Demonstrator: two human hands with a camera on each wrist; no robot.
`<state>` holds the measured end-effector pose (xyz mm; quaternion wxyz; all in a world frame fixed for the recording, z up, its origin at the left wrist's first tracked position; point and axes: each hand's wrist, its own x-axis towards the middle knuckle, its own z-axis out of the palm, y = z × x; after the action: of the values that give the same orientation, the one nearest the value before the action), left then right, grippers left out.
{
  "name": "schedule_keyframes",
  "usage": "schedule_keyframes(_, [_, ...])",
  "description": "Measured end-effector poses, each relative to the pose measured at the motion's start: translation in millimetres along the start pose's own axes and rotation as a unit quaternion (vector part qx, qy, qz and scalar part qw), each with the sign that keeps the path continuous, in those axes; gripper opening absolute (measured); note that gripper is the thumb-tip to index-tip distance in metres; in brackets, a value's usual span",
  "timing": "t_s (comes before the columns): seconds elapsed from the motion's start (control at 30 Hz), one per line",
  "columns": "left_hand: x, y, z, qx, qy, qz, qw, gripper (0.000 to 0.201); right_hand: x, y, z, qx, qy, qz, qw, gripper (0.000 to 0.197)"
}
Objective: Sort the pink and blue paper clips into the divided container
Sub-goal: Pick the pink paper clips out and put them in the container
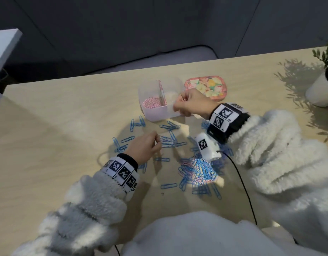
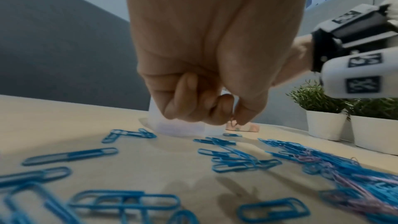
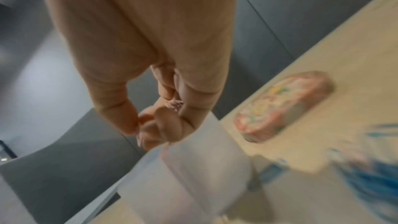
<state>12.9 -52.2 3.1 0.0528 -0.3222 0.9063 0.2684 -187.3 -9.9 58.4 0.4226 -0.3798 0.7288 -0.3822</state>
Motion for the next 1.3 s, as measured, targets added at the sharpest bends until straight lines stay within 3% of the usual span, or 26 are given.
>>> schedule_keyframes(0.1, [-1.8,-6.3,-13.9,-0.026,0.007,-0.01,1.0,0.003,26.1,-28.2,12.6,0.003,0.007,-0.031,0.999,0.024])
schedule_keyframes(0.33, [24.9,-3.8,-68.7,-0.057,0.103,-0.025,0.993,0.013,60.3,-42.6,37.1,-0.002,0.001,0.02,1.0,0.027])
schedule_keyframes(0.43, [51.9,7.0,-73.9,-0.072,0.16,-0.03,0.984,0.016,44.7,-41.2,27.0,0.078,0.014,0.009,0.997,0.024])
schedule_keyframes(0.53, [79.0,21.6,-67.8,-0.043,0.142,-0.064,0.987,0.018,18.7,-25.4,-0.6,0.17,0.054,0.006,0.984,0.018])
schedule_keyframes(0.67, [100.5,23.5,-62.5,0.027,0.139,-0.081,0.987,0.02,-20.8,22.1,-47.7,0.193,0.131,0.032,0.972,0.024])
schedule_keyframes(0.77, [104.5,20.1,-60.3,0.079,0.137,-0.044,0.986,0.025,-44.8,71.4,-70.3,0.125,0.195,0.081,0.969,0.025])
schedule_keyframes(0.83, [103.8,16.7,-58.3,0.087,0.145,-0.018,0.985,0.029,-57.0,100.7,-72.8,0.022,0.21,0.088,0.974,0.029])
schedule_keyframes(0.93, [98.3,14.2,-53.0,0.106,0.21,0.027,0.971,0.037,-68.6,123.4,-62.9,-0.122,0.196,0.087,0.969,0.02])
schedule_keyframes(1.03, [91.8,23.2,-44.8,0.186,0.275,0.082,0.94,0.014,-71.1,130.7,-44.8,-0.195,0.156,0.061,0.966,0.023])
schedule_keyframes(1.1, [85.1,38.4,-30.7,0.173,0.253,0.153,0.939,0.017,-69.3,131.6,-32.3,-0.26,0.131,0.04,0.956,0.029])
schedule_keyframes(1.17, [78.1,55.2,-10.1,0.139,0.178,0.228,0.947,0.019,-68.5,128.0,-23.7,-0.302,0.147,0.024,0.942,0.025])
schedule_keyframes(1.23, [73.1,70.3,12.0,0.126,0.046,0.231,0.964,0.024,-71.1,121.1,-17.6,-0.311,0.175,0.0,0.934,0.009])
schedule_keyframes(1.3, [71.5,81.8,28.4,0.151,-0.039,0.218,0.963,0.033,-76.0,119.0,-10.5,-0.319,0.144,-0.014,0.937,0.007])
